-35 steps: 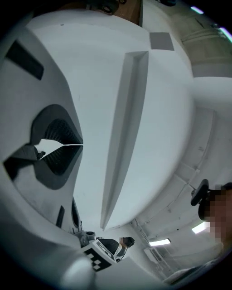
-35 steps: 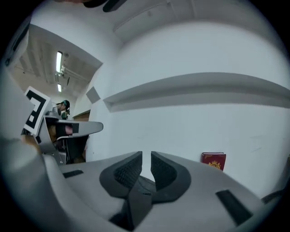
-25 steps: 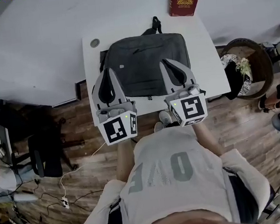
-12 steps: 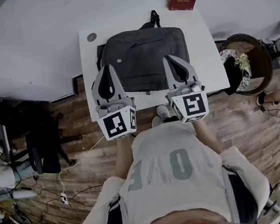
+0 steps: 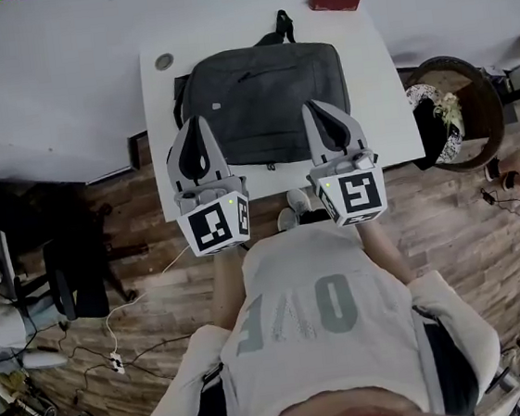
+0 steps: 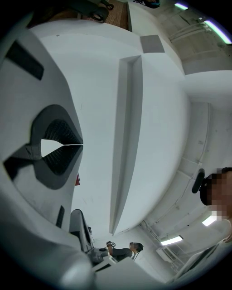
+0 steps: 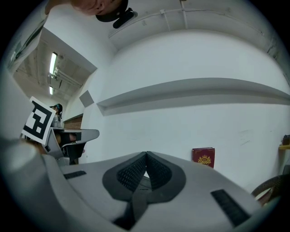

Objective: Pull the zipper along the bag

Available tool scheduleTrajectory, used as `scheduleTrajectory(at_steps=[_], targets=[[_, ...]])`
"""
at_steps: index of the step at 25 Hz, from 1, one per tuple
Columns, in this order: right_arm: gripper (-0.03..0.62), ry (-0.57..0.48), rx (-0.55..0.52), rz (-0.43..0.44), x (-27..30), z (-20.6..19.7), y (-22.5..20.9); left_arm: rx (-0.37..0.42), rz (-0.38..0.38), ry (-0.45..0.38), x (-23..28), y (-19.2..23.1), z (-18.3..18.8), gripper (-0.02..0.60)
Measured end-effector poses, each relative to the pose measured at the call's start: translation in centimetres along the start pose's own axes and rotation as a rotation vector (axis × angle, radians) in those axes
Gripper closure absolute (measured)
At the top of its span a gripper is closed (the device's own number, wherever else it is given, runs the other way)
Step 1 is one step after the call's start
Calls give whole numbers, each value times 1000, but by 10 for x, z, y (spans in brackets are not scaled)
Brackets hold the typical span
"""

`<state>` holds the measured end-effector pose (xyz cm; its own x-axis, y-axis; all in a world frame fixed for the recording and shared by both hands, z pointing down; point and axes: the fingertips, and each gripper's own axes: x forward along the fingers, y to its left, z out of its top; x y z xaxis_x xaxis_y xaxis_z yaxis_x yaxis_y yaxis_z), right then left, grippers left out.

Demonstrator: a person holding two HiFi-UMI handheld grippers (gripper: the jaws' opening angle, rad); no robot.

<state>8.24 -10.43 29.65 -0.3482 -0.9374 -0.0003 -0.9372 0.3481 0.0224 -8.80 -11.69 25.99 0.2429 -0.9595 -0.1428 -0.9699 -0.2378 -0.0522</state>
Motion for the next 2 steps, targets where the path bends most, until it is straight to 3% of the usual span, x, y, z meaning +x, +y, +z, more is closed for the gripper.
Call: scheduleTrajectory(at_steps=[2], targets=[[565,5,-2,-2,0,-2,-1,2,1,3,0,0,-2,552]])
